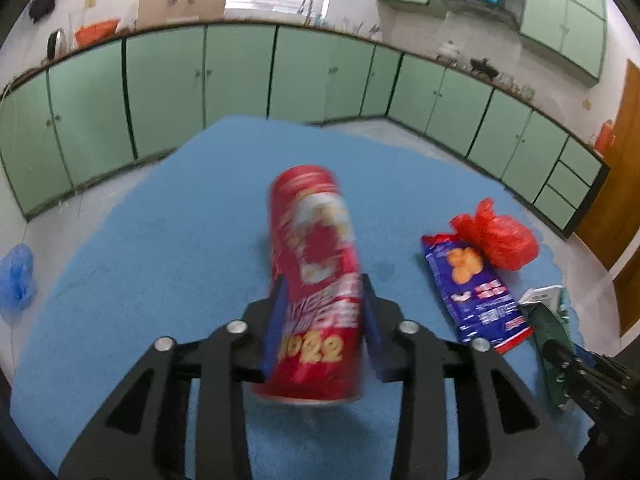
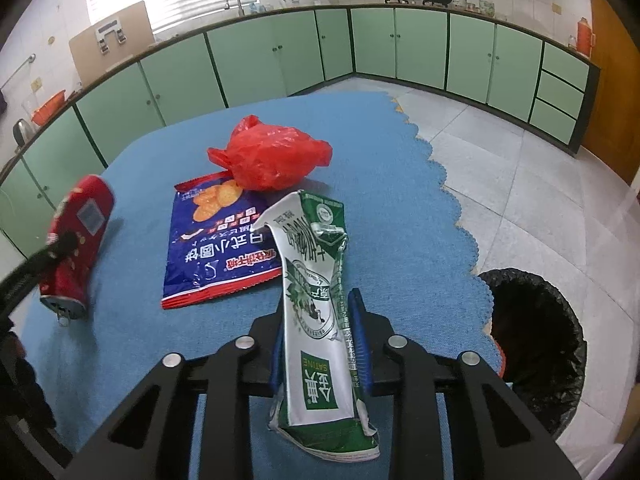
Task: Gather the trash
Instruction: 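Grasp the red can with the left tool while the right tool holds the milk carton, then carry the red can and green milk carton over the black bin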
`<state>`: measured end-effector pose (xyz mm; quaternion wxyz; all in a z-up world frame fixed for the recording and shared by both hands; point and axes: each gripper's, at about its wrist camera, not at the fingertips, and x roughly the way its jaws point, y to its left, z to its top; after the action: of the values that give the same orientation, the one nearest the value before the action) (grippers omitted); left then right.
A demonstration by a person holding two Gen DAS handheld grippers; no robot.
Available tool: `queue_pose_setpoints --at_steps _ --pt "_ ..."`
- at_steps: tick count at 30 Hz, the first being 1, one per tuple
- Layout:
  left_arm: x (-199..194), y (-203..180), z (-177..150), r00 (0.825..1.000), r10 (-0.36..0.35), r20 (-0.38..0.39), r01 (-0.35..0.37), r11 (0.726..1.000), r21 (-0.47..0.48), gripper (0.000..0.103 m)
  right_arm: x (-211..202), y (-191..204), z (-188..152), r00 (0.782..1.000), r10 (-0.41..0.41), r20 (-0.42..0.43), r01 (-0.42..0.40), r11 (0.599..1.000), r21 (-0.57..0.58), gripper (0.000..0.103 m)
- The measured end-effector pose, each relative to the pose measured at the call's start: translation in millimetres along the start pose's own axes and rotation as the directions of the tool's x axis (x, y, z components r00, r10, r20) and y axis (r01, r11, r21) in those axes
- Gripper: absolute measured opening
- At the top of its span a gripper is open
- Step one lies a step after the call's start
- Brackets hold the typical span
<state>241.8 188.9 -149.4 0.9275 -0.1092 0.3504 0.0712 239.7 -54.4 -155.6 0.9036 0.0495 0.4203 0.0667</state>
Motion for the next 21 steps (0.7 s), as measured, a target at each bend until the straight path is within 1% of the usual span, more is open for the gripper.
queue_pose_setpoints --at_steps 1,3,7,9,11,18,21 --pt "3 0 -1 1.000 -0.001 0.003 0.001 1.000 0.000 0.039 0 0 0 1.000 0.001 0.000 -0.001 1.000 0.000 0.028" --pt "5 -3 0 1.000 0.011 0.018 -0.011 1.000 0.020 0.037 1 0 0 1.000 -0.002 0.000 0.002 1.000 -0.007 0.029" --pt "-1 -5 3 0.999 0.012 0.048 -0.013 1.000 0.029 0.028 1 -1 1 1.000 0.013 0.001 -0.013 1.000 -0.008 0.026" --pt "-6 -4 6 0.998 -0.003 0.056 0.001 1.000 0.027 0.026 -2 -3 2 0.999 0.036 0.004 -0.036 0.999 -0.001 0.025" --pt "-10 -4 8 0.998 -0.003 0.063 0.001 1.000 0.031 0.023 -6 -3 2 0.999 0.049 0.011 -0.049 0.999 -0.006 0.025" --pt "-30 -13 7 0.996 -0.042 0.078 0.038 0.998 0.055 0.019 -22 -6 4 0.998 0.066 0.024 -0.065 0.998 -0.016 0.025" --pt "-37 -22 7 0.995 -0.075 0.072 0.071 0.995 0.063 0.017 -32 -11 7 0.997 0.072 0.029 -0.072 0.997 -0.007 0.025"
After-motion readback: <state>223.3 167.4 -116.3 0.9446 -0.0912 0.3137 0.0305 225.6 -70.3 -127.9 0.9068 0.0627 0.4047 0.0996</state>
